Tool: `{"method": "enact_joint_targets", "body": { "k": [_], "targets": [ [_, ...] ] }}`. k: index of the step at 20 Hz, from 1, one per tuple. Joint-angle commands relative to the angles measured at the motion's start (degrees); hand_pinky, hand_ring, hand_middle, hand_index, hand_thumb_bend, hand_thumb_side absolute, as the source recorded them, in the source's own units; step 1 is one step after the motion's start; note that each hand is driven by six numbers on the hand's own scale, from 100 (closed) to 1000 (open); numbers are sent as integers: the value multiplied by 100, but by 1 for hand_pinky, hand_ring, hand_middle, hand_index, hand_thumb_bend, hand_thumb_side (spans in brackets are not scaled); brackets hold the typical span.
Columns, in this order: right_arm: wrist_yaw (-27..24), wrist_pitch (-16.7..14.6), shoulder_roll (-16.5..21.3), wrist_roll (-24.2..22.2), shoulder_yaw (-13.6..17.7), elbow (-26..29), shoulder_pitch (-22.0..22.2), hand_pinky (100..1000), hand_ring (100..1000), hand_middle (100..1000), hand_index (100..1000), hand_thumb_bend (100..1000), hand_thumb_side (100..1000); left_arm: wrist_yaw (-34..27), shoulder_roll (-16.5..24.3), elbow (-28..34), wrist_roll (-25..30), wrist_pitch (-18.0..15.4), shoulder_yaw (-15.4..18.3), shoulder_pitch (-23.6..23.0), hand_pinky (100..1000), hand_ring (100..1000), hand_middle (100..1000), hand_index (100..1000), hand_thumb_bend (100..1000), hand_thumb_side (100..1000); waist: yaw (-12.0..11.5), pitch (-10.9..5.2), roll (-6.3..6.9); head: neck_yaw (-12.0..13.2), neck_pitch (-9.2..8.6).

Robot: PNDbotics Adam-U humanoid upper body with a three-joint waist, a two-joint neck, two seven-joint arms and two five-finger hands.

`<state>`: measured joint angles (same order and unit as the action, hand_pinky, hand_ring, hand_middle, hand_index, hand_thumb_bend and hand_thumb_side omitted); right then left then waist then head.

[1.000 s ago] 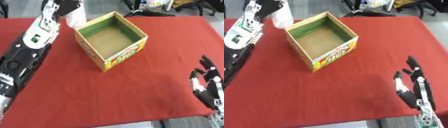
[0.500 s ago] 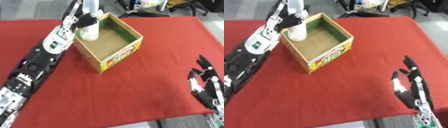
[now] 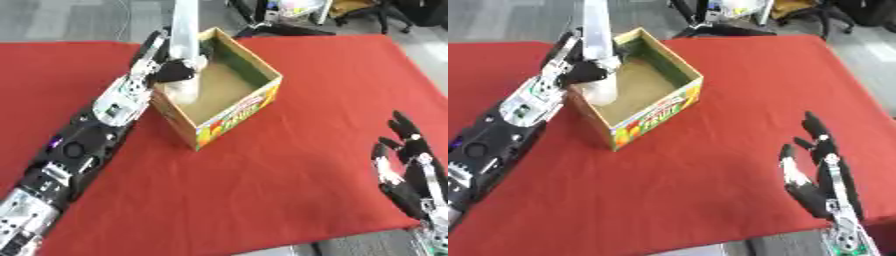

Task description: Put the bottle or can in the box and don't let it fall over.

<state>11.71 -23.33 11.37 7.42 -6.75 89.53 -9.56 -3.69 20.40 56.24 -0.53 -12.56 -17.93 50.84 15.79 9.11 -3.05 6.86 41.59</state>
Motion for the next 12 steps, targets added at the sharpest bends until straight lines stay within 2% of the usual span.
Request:
{"method": "enact_joint_targets", "body": {
  "k": [1, 4, 9, 10, 11, 12],
  "targets": [
    [-29, -4, 73, 0, 48, 77, -64, 864, 1000, 1000, 1000, 100, 470, 107, 119, 172, -56, -66, 38, 47, 757, 882, 801, 737, 692, 442, -15, -70, -9, -42, -78],
    [-25, -3, 77, 4, 55, 77, -57, 864, 1000, 1000, 1000, 100, 470, 63, 180, 309, -102, -133, 58, -27, 806, 950, 891, 795, 794, 541, -42, -74, -11, -56, -81],
    [-17, 1, 92, 16, 73, 72, -35, 864, 1000, 1000, 1000, 100, 470, -195, 351, 668, -201, -193, 132, -154, 824, 980, 940, 818, 808, 598, -103, -88, -13, -107, -87],
    [-14, 0, 95, 17, 74, 72, -32, 864, 1000, 1000, 1000, 100, 470, -260, 392, 746, -232, -187, 146, -181, 823, 979, 940, 818, 782, 761, -111, -91, -12, -116, -89],
    [-13, 2, 100, 21, 81, 72, -25, 864, 1000, 1000, 1000, 100, 470, -329, 446, 840, -271, -179, 169, -213, 823, 978, 938, 818, 797, 600, -126, -99, -11, -132, -86],
    [-9, 5, 105, 26, 89, 70, -19, 864, 1000, 1000, 1000, 100, 470, -398, 502, 946, -310, -167, 190, -248, 822, 976, 936, 818, 786, 607, -139, -105, -10, -145, -84]
  ]
}}
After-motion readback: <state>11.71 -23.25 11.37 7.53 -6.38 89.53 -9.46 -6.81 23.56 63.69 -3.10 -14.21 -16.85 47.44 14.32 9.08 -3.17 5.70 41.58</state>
